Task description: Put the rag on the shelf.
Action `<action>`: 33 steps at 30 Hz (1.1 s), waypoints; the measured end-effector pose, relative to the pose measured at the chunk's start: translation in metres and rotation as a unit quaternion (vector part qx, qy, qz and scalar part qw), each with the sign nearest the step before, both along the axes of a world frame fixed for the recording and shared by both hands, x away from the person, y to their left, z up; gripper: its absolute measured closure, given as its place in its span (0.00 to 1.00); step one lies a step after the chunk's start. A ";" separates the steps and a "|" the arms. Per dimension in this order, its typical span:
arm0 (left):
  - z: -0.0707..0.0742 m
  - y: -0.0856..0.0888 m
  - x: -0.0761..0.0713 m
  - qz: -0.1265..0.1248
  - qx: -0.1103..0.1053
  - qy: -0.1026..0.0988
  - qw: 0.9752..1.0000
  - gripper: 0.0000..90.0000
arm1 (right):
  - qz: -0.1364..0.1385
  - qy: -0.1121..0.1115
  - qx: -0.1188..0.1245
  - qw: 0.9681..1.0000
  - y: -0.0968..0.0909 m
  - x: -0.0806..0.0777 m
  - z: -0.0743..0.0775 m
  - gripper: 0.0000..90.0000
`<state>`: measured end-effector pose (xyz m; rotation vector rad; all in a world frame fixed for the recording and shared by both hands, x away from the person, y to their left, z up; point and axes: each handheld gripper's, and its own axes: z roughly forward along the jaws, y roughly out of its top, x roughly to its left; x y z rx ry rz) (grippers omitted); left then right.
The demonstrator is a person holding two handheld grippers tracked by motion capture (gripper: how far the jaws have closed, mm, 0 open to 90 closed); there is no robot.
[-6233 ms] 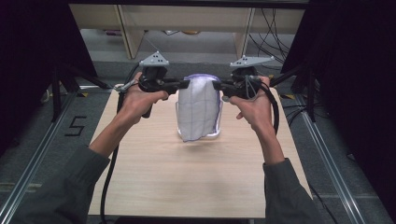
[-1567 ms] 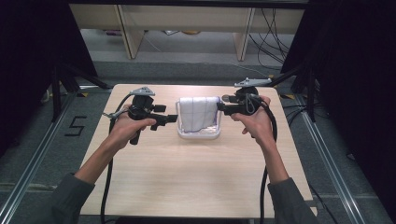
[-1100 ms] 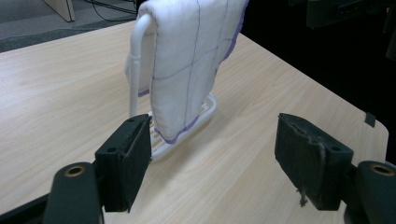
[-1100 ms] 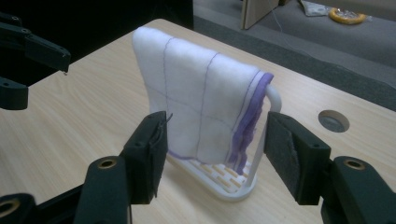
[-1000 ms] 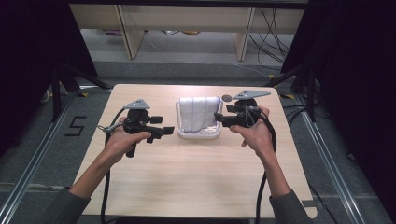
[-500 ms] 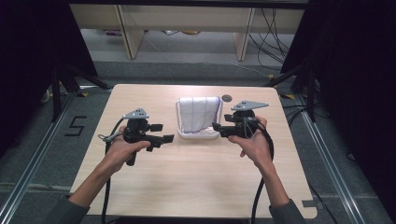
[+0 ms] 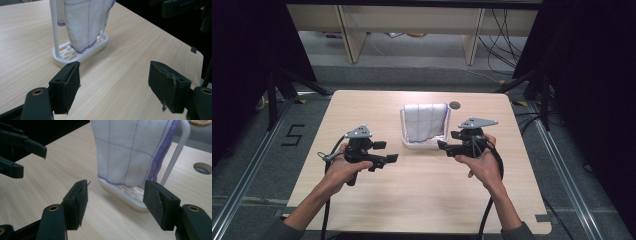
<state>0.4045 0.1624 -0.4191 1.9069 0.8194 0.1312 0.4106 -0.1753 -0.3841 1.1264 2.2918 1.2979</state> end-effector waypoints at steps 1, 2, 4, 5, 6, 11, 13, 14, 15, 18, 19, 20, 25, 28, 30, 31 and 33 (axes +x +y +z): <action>-0.004 -0.001 -0.003 -0.002 0.003 -0.001 1.000 0.27 | 0.006 -0.008 0.007 1.000 0.000 0.001 -0.003 0.41; -0.006 -0.001 -0.004 -0.005 0.002 -0.002 1.000 0.27 | 0.001 0.003 0.007 1.000 0.000 -0.002 -0.004 0.40; -0.008 -0.002 -0.007 -0.010 0.005 -0.001 1.000 0.26 | 0.005 -0.004 0.000 1.000 0.000 -0.003 -0.007 0.40; -0.009 -0.003 -0.009 -0.005 0.004 -0.005 1.000 0.26 | 0.000 0.009 0.006 1.000 0.001 -0.005 -0.007 0.40; -0.009 -0.002 -0.010 -0.010 0.004 -0.004 1.000 0.26 | 0.001 0.008 0.007 1.000 0.001 -0.006 -0.009 0.40; -0.015 -0.004 -0.016 -0.016 0.004 -0.003 1.000 0.26 | 0.013 0.013 0.013 1.000 0.004 -0.011 -0.015 0.39; -0.018 -0.004 -0.019 -0.017 0.011 -0.001 1.000 0.26 | 0.012 0.012 0.008 1.000 0.004 -0.013 -0.017 0.39; -0.018 -0.004 -0.019 -0.017 0.011 -0.001 1.000 0.26 | 0.027 -0.001 0.004 1.000 0.004 -0.012 -0.019 0.39; -0.021 -0.004 -0.021 -0.022 0.013 0.000 1.000 0.26 | 0.020 0.012 0.013 1.000 0.004 -0.014 -0.019 0.39; -0.022 -0.004 -0.024 -0.020 0.015 0.002 1.000 0.26 | 0.016 0.017 0.005 1.000 0.004 -0.018 -0.021 0.39; -0.025 -0.002 -0.026 -0.022 0.013 0.001 1.000 0.26 | 0.019 0.014 0.010 1.000 0.005 -0.018 -0.027 0.39; -0.026 -0.002 -0.028 -0.017 0.015 0.000 1.000 0.26 | 0.023 0.013 0.005 1.000 0.004 -0.019 -0.029 0.39; -0.039 0.001 -0.035 -0.010 0.023 -0.001 1.000 0.26 | 0.024 0.031 0.000 0.999 0.007 -0.021 -0.044 0.39; -0.045 0.002 -0.039 -0.011 0.033 -0.001 0.999 0.26 | 0.032 0.022 -0.008 0.999 0.010 -0.021 -0.050 0.39; -0.046 0.003 -0.041 -0.012 0.034 0.000 0.999 0.26 | 0.035 0.031 -0.012 0.999 0.010 -0.021 -0.051 0.39; -0.048 0.004 -0.044 -0.014 0.036 -0.003 0.999 0.26 | 0.039 0.037 -0.010 0.999 0.014 -0.024 -0.054 0.39; -0.048 0.005 -0.046 -0.015 0.041 -0.006 0.999 0.26 | 0.042 0.035 -0.010 0.998 0.015 -0.024 -0.056 0.39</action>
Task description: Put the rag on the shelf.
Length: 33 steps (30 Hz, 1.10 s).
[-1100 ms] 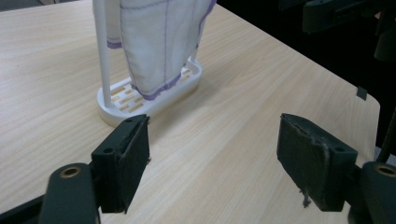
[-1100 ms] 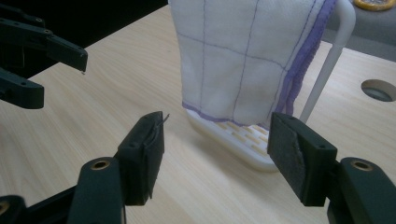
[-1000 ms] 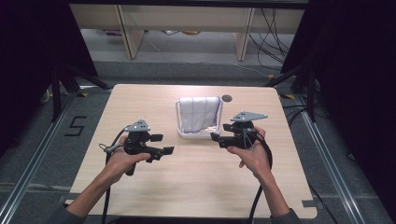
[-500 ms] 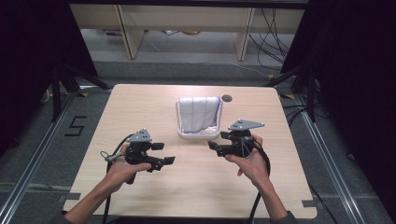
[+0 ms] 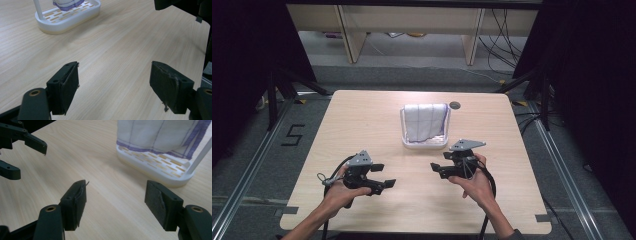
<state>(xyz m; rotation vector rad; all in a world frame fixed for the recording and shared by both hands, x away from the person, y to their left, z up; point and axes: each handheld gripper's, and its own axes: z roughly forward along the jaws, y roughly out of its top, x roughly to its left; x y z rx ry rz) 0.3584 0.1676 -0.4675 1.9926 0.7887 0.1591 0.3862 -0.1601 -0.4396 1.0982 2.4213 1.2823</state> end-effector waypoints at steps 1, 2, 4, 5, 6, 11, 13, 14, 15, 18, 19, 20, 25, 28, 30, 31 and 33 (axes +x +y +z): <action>-0.001 0.001 -0.001 0.000 -0.001 -0.001 1.000 0.26 | -0.006 0.006 -0.007 1.000 0.001 -0.003 0.000 0.39; -0.001 0.002 -0.004 0.000 -0.002 0.001 1.000 0.25 | -0.002 0.006 -0.004 1.000 0.002 -0.004 -0.001 0.39; -0.003 0.004 -0.008 -0.002 -0.007 0.000 1.000 0.25 | 0.000 0.001 -0.012 1.000 0.002 -0.009 -0.002 0.39; -0.003 0.004 -0.008 -0.002 -0.007 0.000 1.000 0.25 | 0.000 0.001 -0.012 1.000 0.002 -0.009 -0.002 0.39; -0.003 0.006 -0.012 -0.002 -0.007 0.002 1.000 0.25 | -0.003 0.009 -0.008 1.000 0.003 -0.015 -0.003 0.39; -0.008 0.007 -0.018 -0.003 -0.002 -0.003 1.000 0.25 | 0.005 0.008 -0.011 1.000 0.003 -0.024 -0.010 0.39; -0.009 0.007 -0.019 -0.006 -0.002 0.002 1.000 0.25 | 0.003 0.005 -0.020 1.000 0.002 -0.025 -0.010 0.39; -0.011 0.007 -0.021 -0.006 -0.002 0.006 1.000 0.25 | 0.002 0.007 -0.026 1.000 0.001 -0.028 -0.014 0.38; -0.011 0.007 -0.021 -0.006 -0.002 0.006 1.000 0.25 | 0.002 0.007 -0.026 1.000 0.001 -0.028 -0.014 0.38; -0.015 0.007 -0.024 -0.008 -0.001 0.010 1.000 0.25 | 0.002 0.012 -0.028 1.000 -0.002 -0.033 -0.020 0.38; -0.015 0.008 -0.025 -0.009 0.003 0.009 1.000 0.25 | 0.001 0.014 -0.029 0.999 -0.003 -0.034 -0.021 0.38; -0.016 0.008 -0.026 -0.007 -0.002 0.010 1.000 0.25 | 0.002 0.014 -0.029 0.999 -0.004 -0.035 -0.022 0.38; -0.016 0.009 -0.030 -0.009 0.003 0.006 1.000 0.25 | 0.000 0.016 -0.027 1.000 -0.008 -0.042 -0.024 0.38; -0.016 0.009 -0.033 -0.010 0.005 0.008 1.000 0.25 | -0.001 0.012 -0.029 1.000 -0.010 -0.045 -0.025 0.38; -0.019 0.008 -0.036 -0.016 0.001 0.004 1.000 0.25 | -0.003 0.019 -0.027 0.999 -0.012 -0.049 -0.026 0.38; -0.019 0.008 -0.036 -0.016 0.001 0.004 1.000 0.25 | -0.004 0.018 -0.026 0.999 -0.012 -0.050 -0.026 0.37; -0.019 0.007 -0.039 -0.015 0.006 0.006 1.000 0.25 | -0.004 0.022 -0.026 0.999 -0.013 -0.052 -0.027 0.37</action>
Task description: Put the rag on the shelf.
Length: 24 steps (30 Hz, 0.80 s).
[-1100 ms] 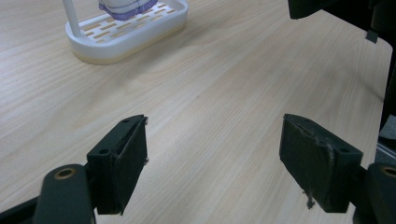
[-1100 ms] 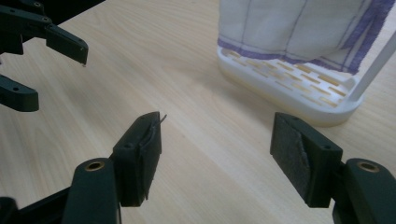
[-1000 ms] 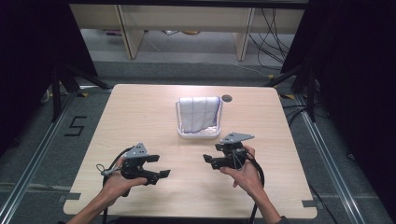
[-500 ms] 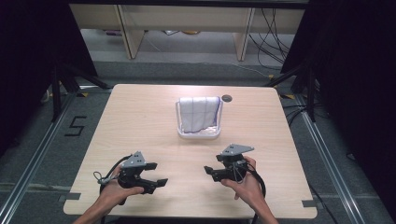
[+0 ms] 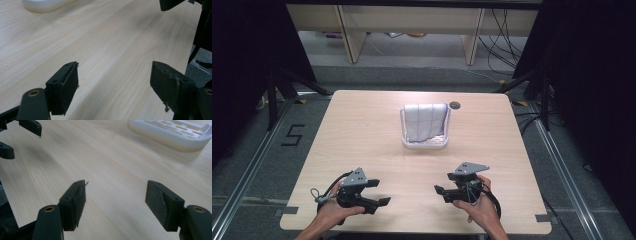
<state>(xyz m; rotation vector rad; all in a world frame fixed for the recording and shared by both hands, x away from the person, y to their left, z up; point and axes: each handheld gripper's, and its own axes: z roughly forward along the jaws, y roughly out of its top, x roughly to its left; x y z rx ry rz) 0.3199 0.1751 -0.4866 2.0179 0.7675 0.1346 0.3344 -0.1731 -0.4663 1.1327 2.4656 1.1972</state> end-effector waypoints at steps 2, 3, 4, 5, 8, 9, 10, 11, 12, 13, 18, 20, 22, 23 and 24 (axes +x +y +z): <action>0.000 0.000 -0.002 -0.008 0.007 -0.001 1.000 0.25 | -0.003 0.000 0.002 1.000 -0.001 -0.003 -0.001 0.36; -0.001 0.000 -0.003 -0.011 0.006 -0.004 1.000 0.24 | -0.002 0.003 0.001 1.000 -0.003 -0.006 -0.002 0.36; -0.001 0.000 -0.003 -0.011 0.006 -0.004 1.000 0.24 | -0.002 0.003 0.001 1.000 -0.003 -0.006 -0.002 0.36; -0.002 0.000 -0.005 -0.013 0.006 -0.007 1.000 0.24 | -0.002 0.003 0.000 1.000 -0.005 -0.009 -0.004 0.35; -0.005 0.002 -0.009 -0.015 0.008 -0.007 1.000 0.23 | -0.002 0.000 -0.002 1.000 -0.008 -0.013 -0.007 0.32; -0.005 0.002 -0.009 -0.015 0.008 -0.007 1.000 0.23 | -0.002 0.000 -0.002 1.000 -0.008 -0.013 -0.007 0.32; -0.007 0.002 -0.011 -0.015 0.011 -0.007 1.000 0.23 | -0.006 0.003 -0.002 1.000 -0.010 -0.016 -0.008 0.29; -0.007 0.002 -0.012 -0.015 0.009 -0.003 1.000 0.23 | -0.006 0.001 -0.005 1.000 -0.011 -0.018 -0.009 0.27; -0.008 0.004 -0.013 -0.018 0.020 -0.010 1.000 0.23 | -0.015 0.011 0.002 1.000 -0.011 -0.021 -0.010 0.26; -0.010 0.003 -0.015 -0.015 0.008 -0.006 1.000 0.23 | -0.011 0.007 -0.002 1.000 -0.012 -0.022 -0.010 0.26; -0.013 0.003 -0.020 -0.017 0.013 -0.011 1.000 0.21 | -0.008 0.000 -0.006 1.000 -0.015 -0.026 -0.014 0.25; -0.013 0.003 -0.023 -0.017 0.013 -0.008 1.000 0.21 | -0.010 0.003 -0.009 1.000 -0.016 -0.030 -0.015 0.24; -0.014 0.003 -0.026 -0.015 0.016 -0.021 1.000 0.21 | -0.007 -0.004 -0.013 1.000 -0.016 -0.033 -0.018 0.24; -0.014 0.003 -0.027 -0.015 0.017 -0.021 1.000 0.21 | -0.009 0.001 -0.016 1.000 -0.016 -0.035 -0.019 0.24; -0.014 0.003 -0.027 -0.015 0.017 -0.021 1.000 0.21 | -0.009 0.001 -0.016 1.000 -0.016 -0.035 -0.019 0.24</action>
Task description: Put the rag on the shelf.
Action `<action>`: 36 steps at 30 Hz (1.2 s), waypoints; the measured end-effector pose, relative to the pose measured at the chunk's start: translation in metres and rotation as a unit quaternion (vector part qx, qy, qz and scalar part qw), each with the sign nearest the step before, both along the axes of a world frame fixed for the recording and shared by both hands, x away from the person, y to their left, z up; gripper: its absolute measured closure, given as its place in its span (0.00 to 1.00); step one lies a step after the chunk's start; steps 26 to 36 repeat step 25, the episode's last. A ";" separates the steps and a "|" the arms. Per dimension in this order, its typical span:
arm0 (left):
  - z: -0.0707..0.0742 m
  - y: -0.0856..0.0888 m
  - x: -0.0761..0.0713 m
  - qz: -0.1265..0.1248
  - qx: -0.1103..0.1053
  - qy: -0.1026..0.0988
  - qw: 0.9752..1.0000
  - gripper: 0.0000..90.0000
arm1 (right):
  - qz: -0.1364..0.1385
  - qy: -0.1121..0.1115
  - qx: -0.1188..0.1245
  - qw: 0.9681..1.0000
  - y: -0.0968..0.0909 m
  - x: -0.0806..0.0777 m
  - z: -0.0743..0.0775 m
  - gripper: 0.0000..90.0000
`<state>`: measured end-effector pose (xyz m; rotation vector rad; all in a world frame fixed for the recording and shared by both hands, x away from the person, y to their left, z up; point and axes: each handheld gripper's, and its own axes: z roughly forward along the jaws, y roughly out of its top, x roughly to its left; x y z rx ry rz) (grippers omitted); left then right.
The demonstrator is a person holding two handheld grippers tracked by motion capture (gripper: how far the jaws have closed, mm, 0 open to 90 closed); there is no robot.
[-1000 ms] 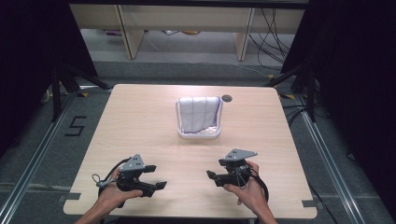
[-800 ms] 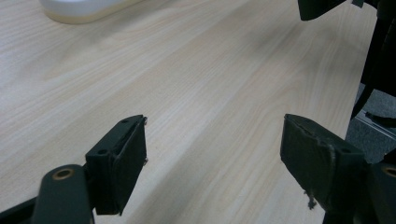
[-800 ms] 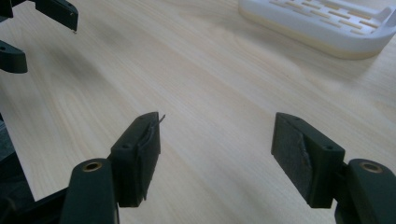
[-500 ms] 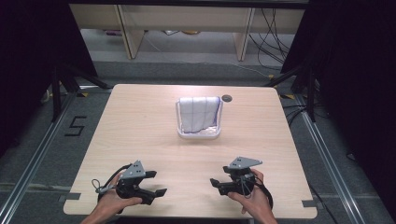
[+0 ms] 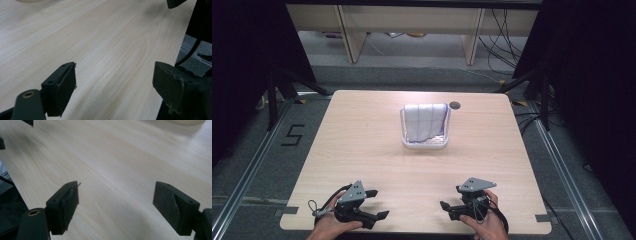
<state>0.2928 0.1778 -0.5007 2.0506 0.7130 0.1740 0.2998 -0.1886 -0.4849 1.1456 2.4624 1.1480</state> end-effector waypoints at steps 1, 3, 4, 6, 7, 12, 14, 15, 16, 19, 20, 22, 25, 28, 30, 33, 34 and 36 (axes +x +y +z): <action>-0.001 0.000 0.000 0.005 -0.001 0.001 1.000 0.21 | 0.003 -0.001 -0.002 1.000 0.001 -0.002 -0.001 0.24; -0.001 0.001 0.001 0.002 0.003 0.012 1.000 0.21 | 0.008 0.000 -0.004 1.000 0.001 -0.003 -0.002 0.24; -0.002 0.001 0.002 0.005 0.002 0.004 1.000 0.21 | 0.003 0.005 -0.003 1.000 0.002 -0.004 -0.002 0.24; -0.002 0.002 0.003 0.003 0.014 0.001 1.000 0.21 | 0.007 0.002 -0.005 1.000 0.002 -0.003 -0.003 0.23; -0.003 0.001 0.003 0.012 0.002 0.006 1.000 0.21 | 0.006 0.002 -0.008 1.000 0.002 -0.004 -0.003 0.23; -0.003 0.002 0.004 0.018 -0.004 0.007 1.000 0.21 | 0.017 0.000 -0.008 1.000 0.004 -0.002 -0.005 0.23; -0.004 0.002 0.004 0.017 -0.007 0.008 1.000 0.21 | 0.017 0.000 -0.009 1.000 0.004 -0.002 -0.005 0.23; -0.004 0.003 0.005 0.013 -0.003 0.008 1.000 0.21 | 0.012 -0.003 -0.013 1.000 0.004 -0.003 -0.005 0.23; -0.004 0.003 0.006 0.013 -0.003 0.010 1.000 0.21 | 0.011 -0.003 -0.014 1.000 0.004 -0.003 -0.006 0.23; -0.004 0.003 0.006 0.017 -0.002 0.012 1.000 0.21 | 0.010 -0.003 -0.016 1.000 0.003 -0.002 -0.006 0.23; -0.005 0.003 0.007 0.015 -0.001 0.009 1.000 0.21 | 0.009 -0.001 -0.016 1.000 0.003 -0.002 -0.005 0.23; -0.005 0.004 0.008 0.016 0.001 0.009 1.000 0.21 | 0.008 0.000 -0.015 1.000 0.004 -0.002 -0.006 0.23; -0.005 0.004 0.009 0.018 0.000 0.012 1.000 0.21 | 0.004 0.007 -0.014 1.000 0.004 -0.003 -0.005 0.23; -0.005 0.004 0.009 0.018 0.000 0.012 1.000 0.21 | 0.004 0.007 -0.014 1.000 0.004 -0.003 -0.005 0.23; -0.005 0.004 0.009 0.018 0.000 0.012 1.000 0.21 | 0.004 0.007 -0.014 1.000 0.004 -0.003 -0.005 0.23; -0.005 0.004 0.009 0.018 0.000 0.012 1.000 0.21 | 0.004 0.007 -0.014 1.000 0.004 -0.003 -0.005 0.23; -0.005 0.004 0.009 0.018 0.000 0.012 1.000 0.21 | 0.004 0.007 -0.014 1.000 0.004 -0.003 -0.005 0.23; -0.005 0.004 0.009 0.018 0.000 0.012 1.000 0.21 | 0.004 0.007 -0.014 1.000 0.004 -0.003 -0.005 0.23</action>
